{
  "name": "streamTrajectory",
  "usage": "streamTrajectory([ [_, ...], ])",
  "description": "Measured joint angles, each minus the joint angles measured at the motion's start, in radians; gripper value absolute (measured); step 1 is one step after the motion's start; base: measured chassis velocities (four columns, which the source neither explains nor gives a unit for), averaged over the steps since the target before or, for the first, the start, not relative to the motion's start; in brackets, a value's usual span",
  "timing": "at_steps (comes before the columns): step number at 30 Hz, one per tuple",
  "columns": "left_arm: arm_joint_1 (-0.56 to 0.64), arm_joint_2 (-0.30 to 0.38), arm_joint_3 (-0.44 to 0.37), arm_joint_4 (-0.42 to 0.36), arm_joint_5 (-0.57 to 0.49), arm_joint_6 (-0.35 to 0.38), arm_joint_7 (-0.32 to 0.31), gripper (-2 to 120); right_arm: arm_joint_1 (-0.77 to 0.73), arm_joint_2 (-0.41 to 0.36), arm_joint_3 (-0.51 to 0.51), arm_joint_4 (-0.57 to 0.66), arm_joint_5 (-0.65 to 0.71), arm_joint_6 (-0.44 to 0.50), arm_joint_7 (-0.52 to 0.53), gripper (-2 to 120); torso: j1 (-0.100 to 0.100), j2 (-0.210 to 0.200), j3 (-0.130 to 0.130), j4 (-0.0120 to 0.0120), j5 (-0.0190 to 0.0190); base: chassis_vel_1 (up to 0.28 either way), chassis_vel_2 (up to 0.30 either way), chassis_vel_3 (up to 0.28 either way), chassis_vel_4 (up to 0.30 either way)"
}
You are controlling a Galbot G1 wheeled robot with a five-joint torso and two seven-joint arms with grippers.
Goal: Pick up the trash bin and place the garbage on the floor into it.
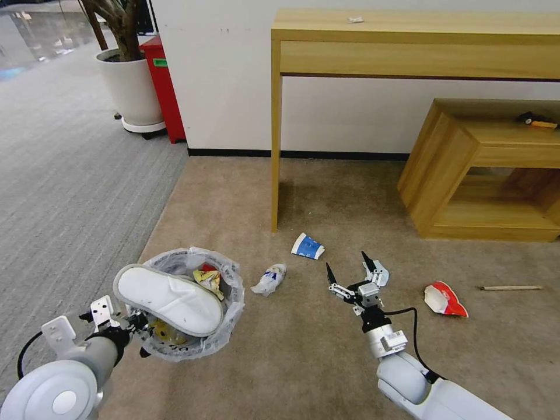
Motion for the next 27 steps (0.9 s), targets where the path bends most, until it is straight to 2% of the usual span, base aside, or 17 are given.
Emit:
streamTrajectory([
  [12, 0.002, -0.004, 0.000, 0.002, 0.000, 0.000, 0.002, 0, 0.006, 0.013, -0.012, -0.025, -0.028, 0.003, 0.007, 100, 0.000, 0.000, 0.000, 0.0001, 0.0000, -0.011, 0.004, 0.008, -0.009],
  [20, -0.002, -0.007, 0.003, 0.007, 0.002, -0.002, 0.004, 0, 0.014, 0.018, -0.028, -0.038, -0.048, 0.011, 0.010, 100, 0.000, 0.000, 0.000, 0.0000, 0.0001, -0.096, 0.106, 0.111, -0.106],
  [27, -0.008, -0.014, 0.010, 0.010, 0.003, -0.002, 0.004, 0, 0.101, -0.018, -0.150, -0.084, -0.027, 0.012, -0.011, 100, 0.000, 0.000, 0.000, 0.0000, -0.0001, -0.034, 0.029, 0.043, -0.025],
])
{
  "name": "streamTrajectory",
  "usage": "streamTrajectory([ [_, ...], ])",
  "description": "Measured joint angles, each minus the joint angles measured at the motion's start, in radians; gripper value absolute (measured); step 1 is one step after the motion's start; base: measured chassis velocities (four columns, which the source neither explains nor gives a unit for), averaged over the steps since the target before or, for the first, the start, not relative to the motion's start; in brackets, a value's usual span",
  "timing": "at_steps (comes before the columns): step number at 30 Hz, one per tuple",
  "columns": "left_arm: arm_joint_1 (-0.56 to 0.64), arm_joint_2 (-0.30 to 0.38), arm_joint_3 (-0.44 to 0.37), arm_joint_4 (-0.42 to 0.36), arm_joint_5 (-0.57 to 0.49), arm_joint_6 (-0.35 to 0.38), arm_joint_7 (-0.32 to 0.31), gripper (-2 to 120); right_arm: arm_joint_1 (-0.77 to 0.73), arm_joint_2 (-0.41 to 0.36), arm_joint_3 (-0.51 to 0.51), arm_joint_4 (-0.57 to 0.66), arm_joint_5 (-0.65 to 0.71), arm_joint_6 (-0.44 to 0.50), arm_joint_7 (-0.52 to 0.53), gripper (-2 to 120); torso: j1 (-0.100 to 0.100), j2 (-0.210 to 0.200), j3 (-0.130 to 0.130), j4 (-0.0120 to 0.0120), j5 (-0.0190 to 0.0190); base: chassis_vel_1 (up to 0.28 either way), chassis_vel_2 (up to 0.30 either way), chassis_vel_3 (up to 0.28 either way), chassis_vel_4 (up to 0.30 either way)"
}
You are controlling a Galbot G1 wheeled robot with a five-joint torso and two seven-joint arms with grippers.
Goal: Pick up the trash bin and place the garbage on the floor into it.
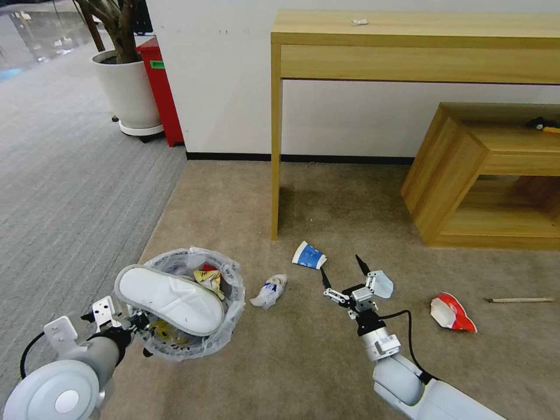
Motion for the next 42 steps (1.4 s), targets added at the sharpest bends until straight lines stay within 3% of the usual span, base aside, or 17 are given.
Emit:
streamTrajectory([
  [3, -0.003, -0.015, 0.000, 0.003, 0.001, 0.000, 0.001, 0, 0.115, -0.018, -0.130, -0.060, 0.043, 0.002, -0.031, 100, 0.000, 0.000, 0.000, 0.0000, 0.0001, 0.000, 0.000, 0.000, 0.000],
  [4, -0.003, -0.015, 0.000, 0.003, 0.001, 0.000, 0.001, 0, 0.115, -0.018, -0.130, -0.060, 0.043, 0.002, -0.031, 100, 0.000, 0.000, 0.000, 0.0000, 0.0001, 0.000, 0.000, 0.000, 0.000],
  [8, -0.003, -0.035, -0.006, 0.004, 0.007, -0.001, 0.003, 0, 0.261, -0.001, -0.265, -0.174, 0.114, 0.023, -0.134, 100, 0.000, 0.000, 0.000, 0.0002, 0.0000, 0.000, 0.000, 0.000, 0.000],
  [15, -0.017, -0.062, -0.001, 0.013, 0.018, -0.001, 0.005, 0, 0.336, 0.035, -0.373, -0.289, 0.189, 0.038, -0.240, 100, 0.000, 0.000, 0.000, 0.0001, 0.0000, 0.000, 0.000, 0.000, 0.000],
  [24, -0.045, -0.061, 0.021, 0.045, 0.019, -0.001, 0.005, 0, 0.387, 0.081, -0.457, -0.402, 0.239, 0.036, -0.275, 100, 0.000, 0.000, 0.000, 0.0001, 0.0001, 0.000, 0.000, 0.000, 0.000],
  [26, -0.048, -0.064, 0.026, 0.044, 0.020, -0.001, 0.005, 0, 0.418, 0.117, -0.501, -0.475, 0.247, 0.043, -0.292, 100, 0.000, 0.000, 0.000, 0.0000, 0.0000, 0.000, 0.000, 0.000, 0.000],
  [42, -0.050, -0.062, 0.033, 0.009, 0.014, -0.003, 0.013, 0, 0.486, 0.306, -0.599, -0.674, 0.231, 0.047, -0.330, 100, 0.000, 0.000, 0.000, 0.0001, 0.0004, 0.000, 0.000, 0.000, 0.000],
])
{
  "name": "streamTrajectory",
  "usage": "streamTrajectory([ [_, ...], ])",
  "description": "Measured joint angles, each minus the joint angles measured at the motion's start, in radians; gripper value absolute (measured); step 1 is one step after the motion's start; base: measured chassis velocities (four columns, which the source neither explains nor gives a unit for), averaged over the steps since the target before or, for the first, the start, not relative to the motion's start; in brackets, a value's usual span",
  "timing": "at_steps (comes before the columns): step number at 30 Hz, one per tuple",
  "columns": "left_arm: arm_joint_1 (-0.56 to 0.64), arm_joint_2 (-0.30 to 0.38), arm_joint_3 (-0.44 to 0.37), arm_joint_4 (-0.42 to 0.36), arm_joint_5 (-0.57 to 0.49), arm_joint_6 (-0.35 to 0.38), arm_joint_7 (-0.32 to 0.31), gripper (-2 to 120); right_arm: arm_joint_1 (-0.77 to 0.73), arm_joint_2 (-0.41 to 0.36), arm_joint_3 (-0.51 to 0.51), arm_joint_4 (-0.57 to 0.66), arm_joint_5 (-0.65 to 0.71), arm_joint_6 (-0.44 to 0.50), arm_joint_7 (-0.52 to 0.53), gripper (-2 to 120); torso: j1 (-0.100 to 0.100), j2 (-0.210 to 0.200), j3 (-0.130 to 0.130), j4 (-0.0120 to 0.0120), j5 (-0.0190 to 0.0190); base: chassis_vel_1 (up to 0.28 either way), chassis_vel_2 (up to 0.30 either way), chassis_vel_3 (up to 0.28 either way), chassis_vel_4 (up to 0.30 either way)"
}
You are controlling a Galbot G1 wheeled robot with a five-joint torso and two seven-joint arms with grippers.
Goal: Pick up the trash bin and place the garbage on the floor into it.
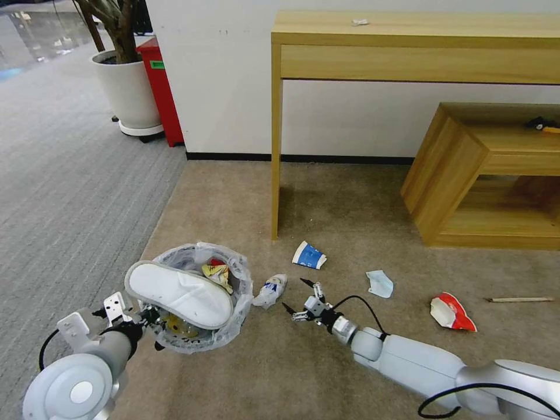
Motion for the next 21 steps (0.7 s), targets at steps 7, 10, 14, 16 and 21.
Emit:
streamTrajectory([
  [7, 0.007, -0.003, -0.002, -0.023, -0.002, -0.001, 0.004, 0, 0.020, 0.091, -0.023, -0.105, -0.004, 0.001, -0.022, 100, 0.000, 0.000, 0.000, 0.0000, -0.0006, 0.000, 0.000, 0.000, 0.000],
  [10, 0.018, -0.006, -0.006, -0.046, -0.002, -0.002, 0.007, 0, 0.018, 0.143, -0.018, -0.194, -0.016, 0.006, -0.036, 100, 0.000, 0.000, 0.000, 0.0001, -0.0003, 0.000, 0.000, 0.000, 0.000],
  [14, 0.024, -0.003, -0.011, -0.063, -0.007, -0.002, 0.007, 0, 0.011, 0.155, -0.018, -0.219, -0.017, 0.006, -0.040, 100, 0.000, 0.000, 0.000, 0.0000, -0.0003, 0.000, 0.000, 0.000, 0.000],
  [16, 0.026, -0.003, -0.012, -0.068, -0.008, -0.002, 0.007, 0, 0.009, 0.159, -0.018, -0.227, -0.017, 0.006, -0.042, 100, 0.000, 0.000, 0.000, -0.0001, -0.0001, 0.000, 0.000, 0.000, 0.000],
  [21, 0.036, -0.004, -0.014, -0.085, -0.010, -0.002, 0.007, 0, 0.006, 0.171, -0.018, -0.252, -0.017, 0.008, -0.050, 100, 0.000, 0.000, 0.000, -0.0001, -0.0003, 0.000, 0.000, 0.000, 0.000],
])
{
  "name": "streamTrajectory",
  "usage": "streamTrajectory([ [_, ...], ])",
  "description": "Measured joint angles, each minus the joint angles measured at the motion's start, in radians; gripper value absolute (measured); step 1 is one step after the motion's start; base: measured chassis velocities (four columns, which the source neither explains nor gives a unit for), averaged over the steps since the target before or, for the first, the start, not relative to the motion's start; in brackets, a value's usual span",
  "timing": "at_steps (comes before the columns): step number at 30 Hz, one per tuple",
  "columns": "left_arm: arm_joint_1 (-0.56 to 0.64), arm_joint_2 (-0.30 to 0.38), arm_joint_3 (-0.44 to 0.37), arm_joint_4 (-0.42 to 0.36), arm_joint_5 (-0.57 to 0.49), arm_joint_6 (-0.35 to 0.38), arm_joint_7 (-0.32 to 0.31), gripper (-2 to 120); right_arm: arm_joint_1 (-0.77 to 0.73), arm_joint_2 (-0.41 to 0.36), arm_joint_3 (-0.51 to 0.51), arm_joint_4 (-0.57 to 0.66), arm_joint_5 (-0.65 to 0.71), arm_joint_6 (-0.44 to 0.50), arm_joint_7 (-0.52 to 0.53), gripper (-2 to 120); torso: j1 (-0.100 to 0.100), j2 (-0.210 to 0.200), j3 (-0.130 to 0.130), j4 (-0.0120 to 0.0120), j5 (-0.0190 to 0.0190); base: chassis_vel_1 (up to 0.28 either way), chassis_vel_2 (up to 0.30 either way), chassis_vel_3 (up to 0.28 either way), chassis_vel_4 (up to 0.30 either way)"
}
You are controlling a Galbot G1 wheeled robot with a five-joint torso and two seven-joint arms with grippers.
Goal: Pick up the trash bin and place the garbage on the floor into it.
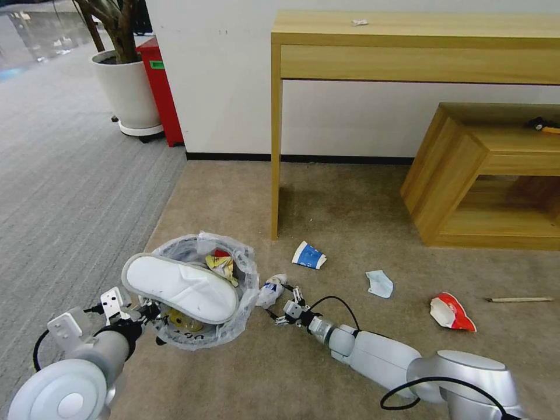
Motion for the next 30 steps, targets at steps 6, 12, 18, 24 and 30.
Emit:
streamTrajectory([
  [6, 0.013, -0.012, -0.001, -0.026, 0.001, 0.000, 0.000, 0, -0.001, 0.027, 0.000, -0.051, 0.004, 0.003, -0.025, 100, 0.000, 0.000, 0.000, 0.0000, 0.0001, 0.000, 0.000, 0.000, 0.000],
  [12, 0.033, -0.027, -0.006, -0.054, 0.002, 0.000, 0.002, 0, 0.001, 0.068, 0.002, -0.105, 0.007, -0.016, -0.044, 100, 0.000, 0.000, 0.000, 0.0000, 0.0000, 0.000, 0.000, 0.000, 0.000],
  [18, 0.051, -0.034, -0.018, -0.080, 0.001, 0.001, 0.002, 0, 0.005, 0.101, -0.003, -0.129, 0.017, -0.040, -0.044, 93, 0.000, 0.000, 0.000, 0.0001, 0.0000, 0.000, 0.000, 0.000, 0.000],
  [24, 0.061, -0.035, -0.023, -0.094, 0.001, 0.000, 0.003, 0, 0.004, 0.109, -0.003, -0.140, 0.020, -0.044, -0.050, 73, 0.000, 0.000, 0.000, 0.0001, 0.0000, 0.000, 0.000, 0.000, 0.000],
  [30, 0.066, -0.038, -0.023, -0.107, 0.000, 0.000, 0.003, 0, -0.002, 0.112, -0.004, -0.145, 0.033, -0.053, -0.057, 50, 0.000, 0.000, 0.000, 0.0001, 0.0000, 0.000, 0.000, 0.000, 0.000],
])
